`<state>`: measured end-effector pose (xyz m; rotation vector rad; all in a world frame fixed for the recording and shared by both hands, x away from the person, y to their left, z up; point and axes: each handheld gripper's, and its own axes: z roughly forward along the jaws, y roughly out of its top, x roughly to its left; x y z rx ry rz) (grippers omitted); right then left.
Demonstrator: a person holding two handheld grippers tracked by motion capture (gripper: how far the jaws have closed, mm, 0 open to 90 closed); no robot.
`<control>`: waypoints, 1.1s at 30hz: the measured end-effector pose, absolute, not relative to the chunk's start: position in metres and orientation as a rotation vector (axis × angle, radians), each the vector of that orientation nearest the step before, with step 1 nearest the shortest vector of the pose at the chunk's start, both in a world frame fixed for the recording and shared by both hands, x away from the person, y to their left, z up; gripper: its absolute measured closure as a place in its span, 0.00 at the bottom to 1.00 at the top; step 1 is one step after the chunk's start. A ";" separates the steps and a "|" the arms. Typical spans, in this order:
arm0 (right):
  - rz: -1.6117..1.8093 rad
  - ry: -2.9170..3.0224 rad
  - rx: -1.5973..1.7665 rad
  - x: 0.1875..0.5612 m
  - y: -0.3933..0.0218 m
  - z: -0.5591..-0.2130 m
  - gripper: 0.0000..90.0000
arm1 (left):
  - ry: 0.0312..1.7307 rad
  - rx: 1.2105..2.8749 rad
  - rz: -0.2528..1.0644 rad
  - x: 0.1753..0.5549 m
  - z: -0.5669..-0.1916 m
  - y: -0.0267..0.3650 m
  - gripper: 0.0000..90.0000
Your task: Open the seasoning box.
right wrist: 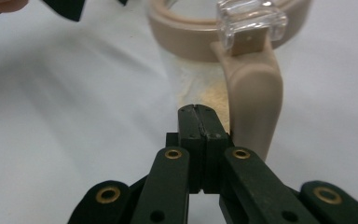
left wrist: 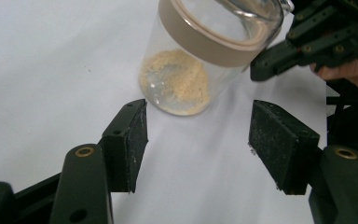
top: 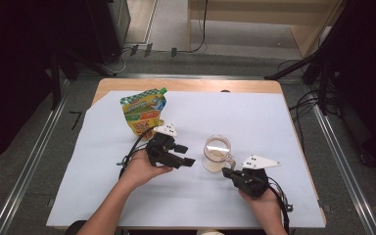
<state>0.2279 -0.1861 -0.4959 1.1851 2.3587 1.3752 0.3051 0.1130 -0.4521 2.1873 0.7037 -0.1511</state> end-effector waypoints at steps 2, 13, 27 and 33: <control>1.376 2.349 1.197 0.231 -0.192 -0.496 1.00 | 0.707 2.179 -0.167 0.303 -0.454 0.113 0.43; 1.344 2.337 1.212 0.244 -0.210 -0.494 1.00 | 0.686 2.186 -0.164 0.298 -0.455 0.109 0.43; 1.316 2.374 1.224 0.280 -0.231 -0.499 1.00 | 0.642 2.195 -0.155 0.290 -0.457 0.098 0.45; 1.290 2.363 1.238 0.291 -0.233 -0.498 1.00 | 0.627 2.181 -0.135 0.290 -0.458 0.097 0.46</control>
